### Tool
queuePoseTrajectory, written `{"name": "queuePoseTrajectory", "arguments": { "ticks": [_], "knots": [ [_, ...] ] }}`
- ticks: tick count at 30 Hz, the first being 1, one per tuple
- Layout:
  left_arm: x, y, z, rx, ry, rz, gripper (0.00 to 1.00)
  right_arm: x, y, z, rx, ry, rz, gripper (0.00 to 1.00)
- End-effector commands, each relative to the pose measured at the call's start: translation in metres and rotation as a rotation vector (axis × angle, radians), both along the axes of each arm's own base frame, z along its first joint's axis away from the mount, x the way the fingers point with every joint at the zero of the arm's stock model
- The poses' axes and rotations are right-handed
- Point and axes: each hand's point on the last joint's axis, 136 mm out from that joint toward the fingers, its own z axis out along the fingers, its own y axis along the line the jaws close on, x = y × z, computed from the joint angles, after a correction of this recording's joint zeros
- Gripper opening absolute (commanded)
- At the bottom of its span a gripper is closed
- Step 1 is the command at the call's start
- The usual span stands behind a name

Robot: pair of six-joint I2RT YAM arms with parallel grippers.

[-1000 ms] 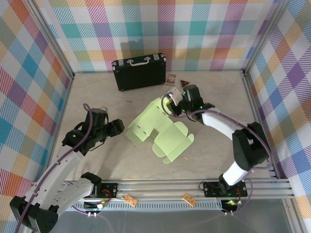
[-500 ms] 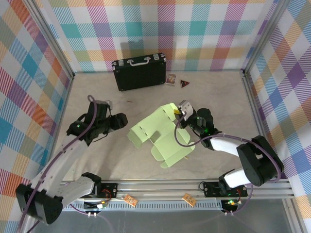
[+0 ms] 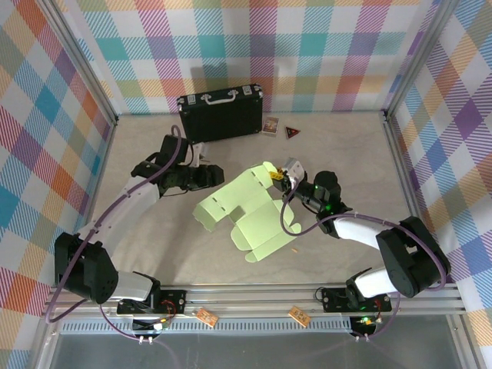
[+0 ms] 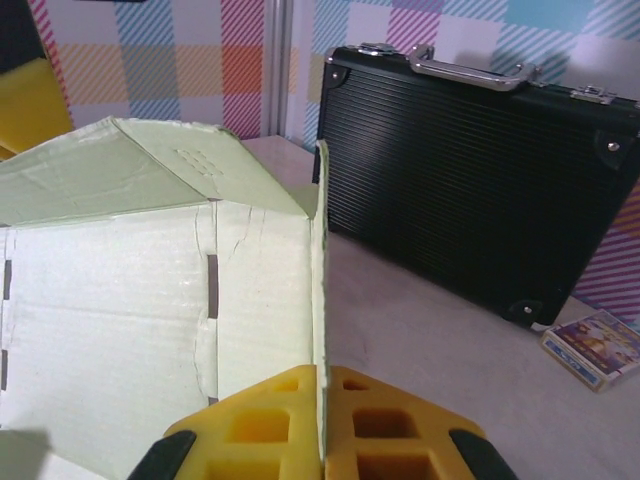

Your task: Fold the paper box

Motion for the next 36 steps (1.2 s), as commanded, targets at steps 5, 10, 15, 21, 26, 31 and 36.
{"name": "queuePoseTrajectory", "arguments": {
  "ticks": [5, 10, 15, 21, 26, 31, 36],
  "knots": [
    [-0.033, -0.025, -0.006, 0.050, 0.018, -0.203, 0.58, 0.002, 0.010, 0.020, 0.042, -0.055, 0.078, 0.00],
    [-0.042, -0.027, -0.019, 0.139, 0.013, -0.255, 0.58, 0.010, 0.017, 0.021, 0.053, -0.045, 0.123, 0.00],
    [-0.034, -0.023, -0.024, 0.172, -0.022, -0.232, 0.58, 0.015, 0.023, 0.021, 0.069, -0.034, 0.152, 0.00],
    [-0.034, -0.033, -0.024, 0.133, -0.017, -0.260, 0.59, 0.018, 0.028, 0.015, 0.062, -0.014, 0.178, 0.00],
    [-0.034, -0.041, -0.024, 0.093, 0.013, -0.281, 0.60, 0.023, 0.029, 0.009, 0.063, 0.007, 0.180, 0.00],
    [-0.038, -0.055, -0.013, 0.002, 0.028, -0.307, 0.64, 0.027, 0.031, 0.004, 0.064, 0.023, 0.182, 0.00],
    [-0.044, -0.062, -0.002, -0.060, 0.025, -0.334, 0.64, 0.032, 0.031, 0.001, 0.062, 0.038, 0.188, 0.00]
  ]
}}
